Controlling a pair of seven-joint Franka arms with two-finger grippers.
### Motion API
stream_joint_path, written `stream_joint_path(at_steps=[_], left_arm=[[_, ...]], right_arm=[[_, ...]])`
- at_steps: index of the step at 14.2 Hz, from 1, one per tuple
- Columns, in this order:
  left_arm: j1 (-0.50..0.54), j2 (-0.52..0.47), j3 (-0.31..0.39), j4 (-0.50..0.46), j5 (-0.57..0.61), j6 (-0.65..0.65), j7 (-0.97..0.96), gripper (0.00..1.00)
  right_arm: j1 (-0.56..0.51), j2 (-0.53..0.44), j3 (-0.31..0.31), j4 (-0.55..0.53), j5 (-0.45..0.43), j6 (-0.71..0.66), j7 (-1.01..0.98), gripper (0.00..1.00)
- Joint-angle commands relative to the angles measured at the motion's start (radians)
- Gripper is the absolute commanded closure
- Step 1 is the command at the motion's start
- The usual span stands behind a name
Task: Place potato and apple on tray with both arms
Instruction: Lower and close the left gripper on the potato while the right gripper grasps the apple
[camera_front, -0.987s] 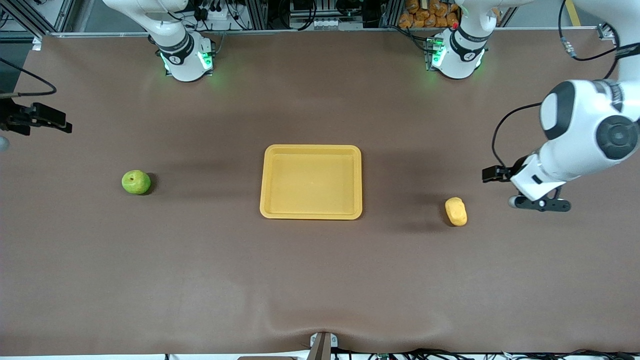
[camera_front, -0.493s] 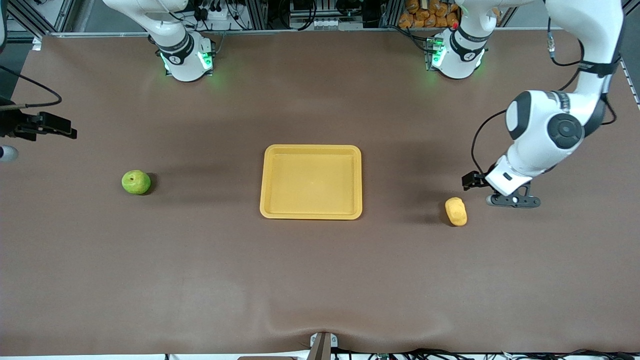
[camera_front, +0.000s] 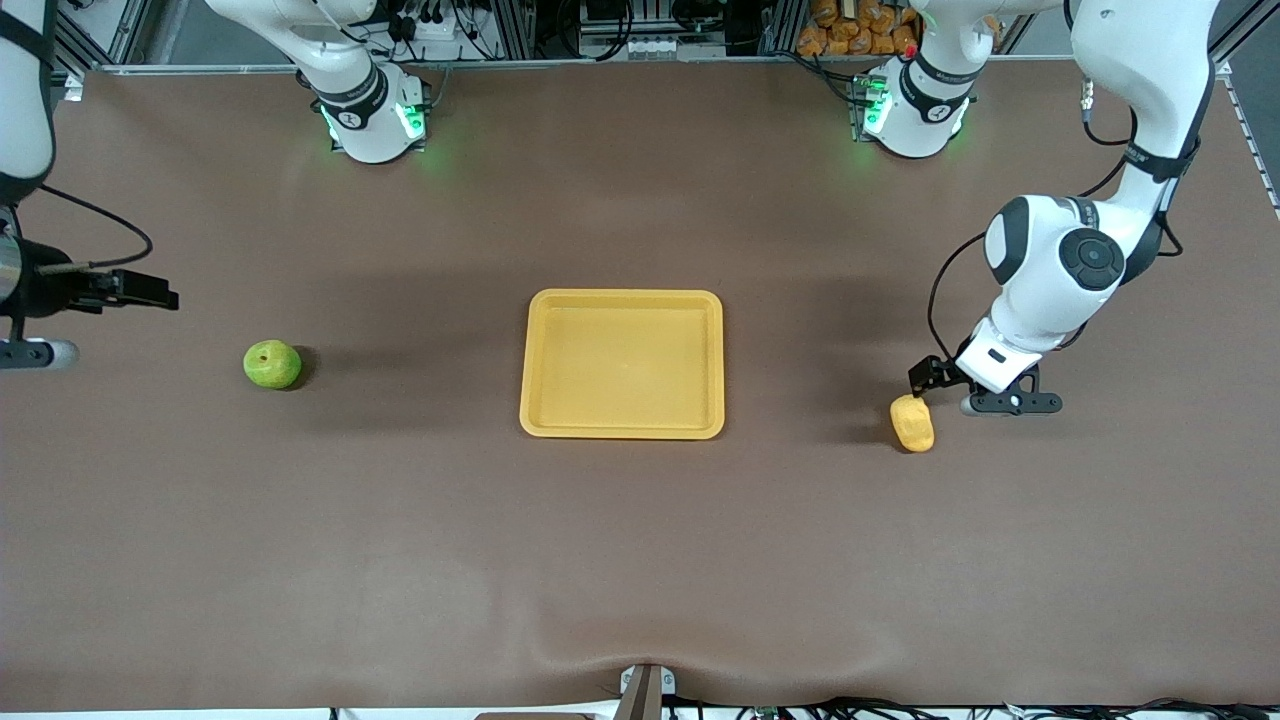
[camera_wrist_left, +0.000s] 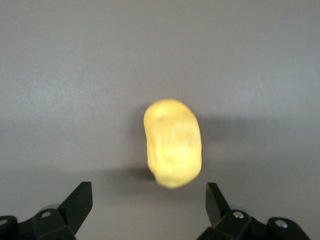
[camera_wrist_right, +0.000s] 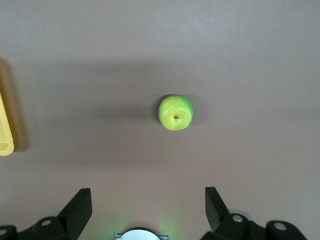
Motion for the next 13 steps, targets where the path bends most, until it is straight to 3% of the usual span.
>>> stream_joint_path(at_steps=[1,5,13], left_arm=[[0.001,0.061,-0.005,0.056,-0.007,0.028,-0.206,0.00],[-0.001,0.115,-0.005,0.125,-0.005,0.027,-0.414,0.00],[-0.022,0.174,-0.004,0.132,-0.007,0.022,-0.470,0.00]], right_arm=[[-0.012,0.019,0.008,-0.008,-0.007,0.023,0.008,0.00],[-0.026,0.027,0.008,-0.073,-0.007,0.098,0.006,0.00],[-0.032,0.075,0.008,-0.212,-0.007,0.300,0.003,0.00]])
